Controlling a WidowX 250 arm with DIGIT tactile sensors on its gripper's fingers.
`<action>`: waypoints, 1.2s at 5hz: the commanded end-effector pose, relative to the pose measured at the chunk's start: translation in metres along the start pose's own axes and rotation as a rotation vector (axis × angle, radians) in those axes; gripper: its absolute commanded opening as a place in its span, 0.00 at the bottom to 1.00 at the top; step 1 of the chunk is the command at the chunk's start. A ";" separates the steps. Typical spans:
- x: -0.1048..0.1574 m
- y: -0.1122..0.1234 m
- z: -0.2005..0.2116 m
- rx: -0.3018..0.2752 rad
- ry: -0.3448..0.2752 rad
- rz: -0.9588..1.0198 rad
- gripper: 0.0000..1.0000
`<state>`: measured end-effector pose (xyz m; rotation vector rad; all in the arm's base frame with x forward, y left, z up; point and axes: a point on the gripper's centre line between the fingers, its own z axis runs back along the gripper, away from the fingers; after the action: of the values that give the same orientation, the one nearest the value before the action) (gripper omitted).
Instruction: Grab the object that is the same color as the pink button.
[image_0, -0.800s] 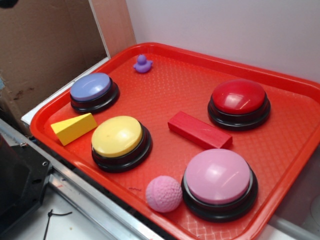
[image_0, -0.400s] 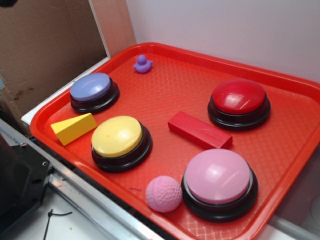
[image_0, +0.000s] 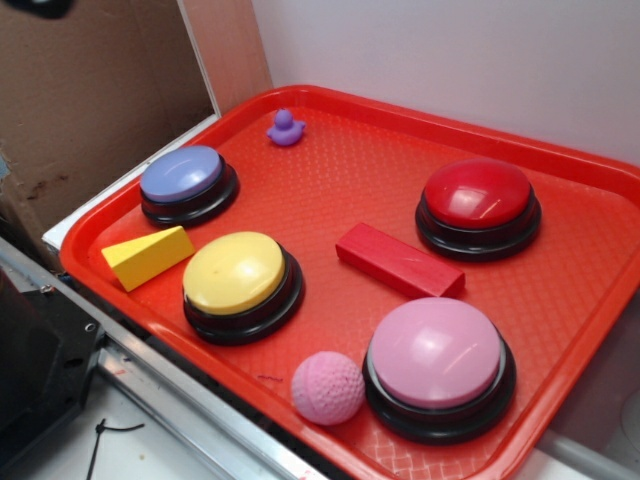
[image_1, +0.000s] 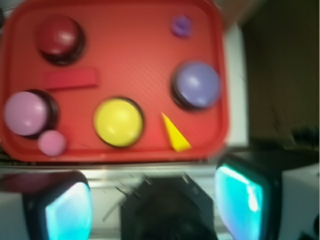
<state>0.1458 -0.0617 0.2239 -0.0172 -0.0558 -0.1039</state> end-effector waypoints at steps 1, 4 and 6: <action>0.027 -0.094 -0.032 -0.022 0.034 -0.280 1.00; -0.015 -0.081 -0.109 0.137 0.153 -0.467 1.00; -0.011 -0.077 -0.146 0.004 0.165 -0.440 1.00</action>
<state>0.1394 -0.1359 0.0696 0.0429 0.1591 -0.5468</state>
